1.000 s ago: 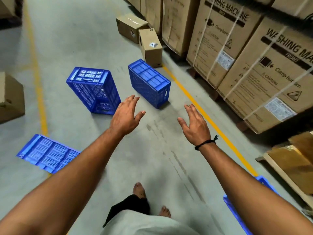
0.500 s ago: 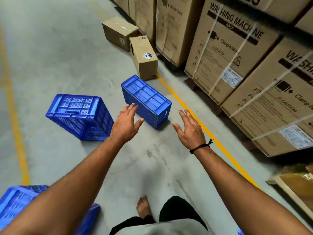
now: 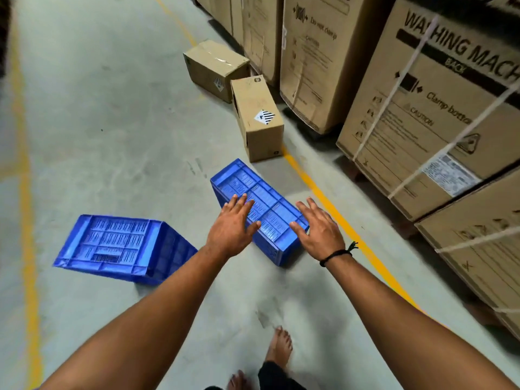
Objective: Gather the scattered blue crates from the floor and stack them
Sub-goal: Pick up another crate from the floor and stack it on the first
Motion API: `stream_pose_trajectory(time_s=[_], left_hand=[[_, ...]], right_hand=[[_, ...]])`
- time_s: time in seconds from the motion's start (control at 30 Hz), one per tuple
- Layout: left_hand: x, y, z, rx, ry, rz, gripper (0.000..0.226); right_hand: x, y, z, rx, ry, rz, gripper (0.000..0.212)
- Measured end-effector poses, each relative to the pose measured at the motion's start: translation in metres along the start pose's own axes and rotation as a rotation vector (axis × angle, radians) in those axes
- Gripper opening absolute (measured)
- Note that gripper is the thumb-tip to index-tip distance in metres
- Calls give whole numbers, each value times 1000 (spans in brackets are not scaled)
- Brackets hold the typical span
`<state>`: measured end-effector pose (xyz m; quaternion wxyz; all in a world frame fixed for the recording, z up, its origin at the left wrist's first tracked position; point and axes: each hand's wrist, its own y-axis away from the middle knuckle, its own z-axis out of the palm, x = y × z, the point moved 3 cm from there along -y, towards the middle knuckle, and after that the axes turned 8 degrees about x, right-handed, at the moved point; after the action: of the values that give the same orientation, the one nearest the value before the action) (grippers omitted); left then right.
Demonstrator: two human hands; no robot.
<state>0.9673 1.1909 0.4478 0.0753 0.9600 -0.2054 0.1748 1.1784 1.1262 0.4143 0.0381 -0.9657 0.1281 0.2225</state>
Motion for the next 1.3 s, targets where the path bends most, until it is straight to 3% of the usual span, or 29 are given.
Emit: stream_pose_trajectory(time_s=[0.17,0.4,0.63,0.77,0.9,1.03,1.13,1.2,1.3], left_hand=[[-26,-94,68,-25,-12,34,66],[-110,-156,226,-159,-154,73,67],[-176,-201,357,-115,-238,84,71],[-183,-201,385,-9,-249,115,57],[-188,-198,385,68,-219,142,58],[-194,-187,378,51,-198,164,57],[-204,-182,371,15,-124,89,62],[-209,-179,372,31,-68,52,58],[-208,-177,380,85,14,86,51]], right_hand=[[27,-92,77,-28,21,-13,60],[85,-165,232,-55,35,-6,60],[133,-211,366,-141,351,-187,67],[147,-214,383,-93,410,-191,64],[142,-207,378,-25,358,-173,61],[132,-180,377,31,362,-131,56],[129,-172,371,105,214,-177,43],[136,-184,368,57,13,-184,37],[149,-207,370,-143,-133,-124,35]])
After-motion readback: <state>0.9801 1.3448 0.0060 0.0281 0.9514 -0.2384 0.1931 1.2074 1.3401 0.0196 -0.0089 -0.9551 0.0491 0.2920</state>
